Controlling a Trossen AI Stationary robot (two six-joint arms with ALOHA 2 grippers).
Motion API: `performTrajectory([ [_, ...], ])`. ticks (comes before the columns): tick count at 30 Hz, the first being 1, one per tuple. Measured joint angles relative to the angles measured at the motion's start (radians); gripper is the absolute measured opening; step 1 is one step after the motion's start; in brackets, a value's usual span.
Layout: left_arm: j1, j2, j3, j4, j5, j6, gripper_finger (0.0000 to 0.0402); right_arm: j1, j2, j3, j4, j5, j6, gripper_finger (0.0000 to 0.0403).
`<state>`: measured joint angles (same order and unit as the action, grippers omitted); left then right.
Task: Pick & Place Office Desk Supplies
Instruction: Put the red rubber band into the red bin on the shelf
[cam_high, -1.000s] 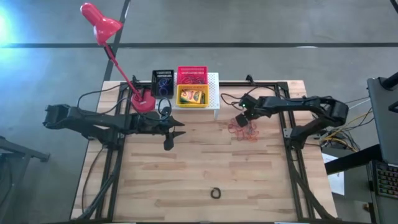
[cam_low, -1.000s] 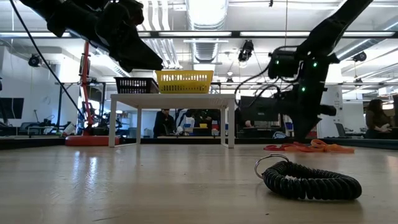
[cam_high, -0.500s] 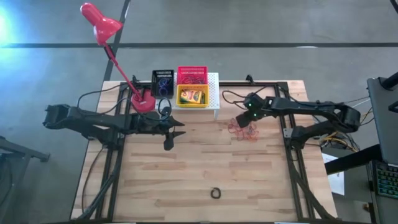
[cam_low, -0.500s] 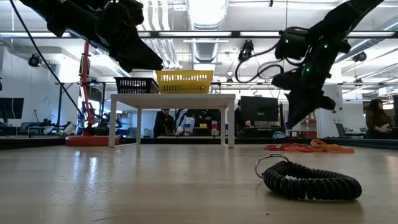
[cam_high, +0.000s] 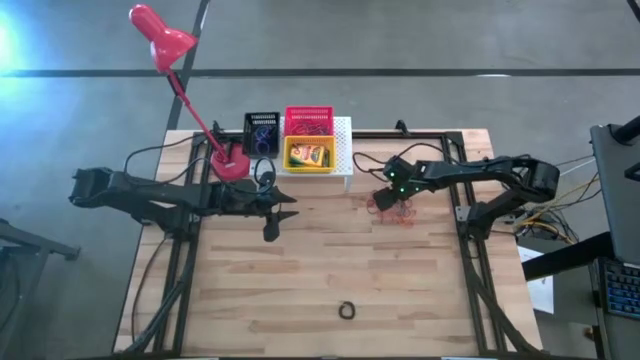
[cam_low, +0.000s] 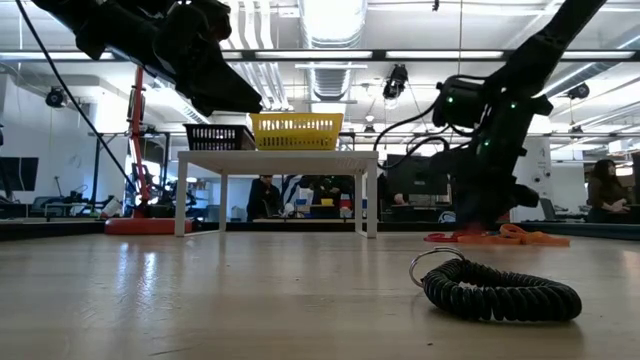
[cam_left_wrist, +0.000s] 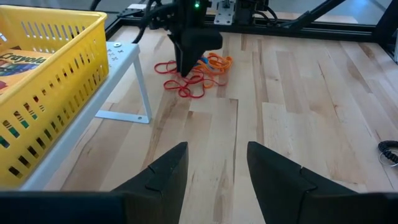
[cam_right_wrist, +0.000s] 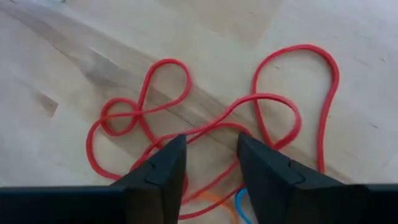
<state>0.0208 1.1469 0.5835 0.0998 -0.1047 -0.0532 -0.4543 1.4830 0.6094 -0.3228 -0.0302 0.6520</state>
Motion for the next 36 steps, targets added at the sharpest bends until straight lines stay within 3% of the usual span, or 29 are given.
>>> performTrajectory([
  [3, 0.000, 0.000, 0.000, 0.000, 0.000, 0.000, 0.0171, 0.011, 0.002, 0.005, -0.003, 0.013, -0.001, 0.0120],
  [9, 0.000, 0.000, 0.000, 0.000, 0.000, 0.000, 0.0171, 0.049, -0.053, 0.000, -0.032, 0.001, -0.021, 0.0020],
  [21, 0.000, 0.000, 0.000, 0.000, 0.000, 0.000, 0.0171, 0.230, -0.192, -0.003, -0.039, 0.007, 0.102, 0.0009],
  [25, 0.000, 0.000, 0.000, 0.000, 0.000, 0.000, 0.0171, 0.240, -0.162, -0.008, -0.039, 0.012, 0.112, 0.0026],
  [29, 0.000, 0.000, 0.000, 0.000, 0.000, 0.000, 0.0171, 0.238, -0.107, -0.010, -0.036, 0.045, 0.088, 0.0076],
  [36, 0.000, 0.000, 0.000, 0.000, 0.000, 0.000, 0.0171, 0.237, -0.034, -0.009, -0.032, 0.207, 0.022, 0.0157],
])
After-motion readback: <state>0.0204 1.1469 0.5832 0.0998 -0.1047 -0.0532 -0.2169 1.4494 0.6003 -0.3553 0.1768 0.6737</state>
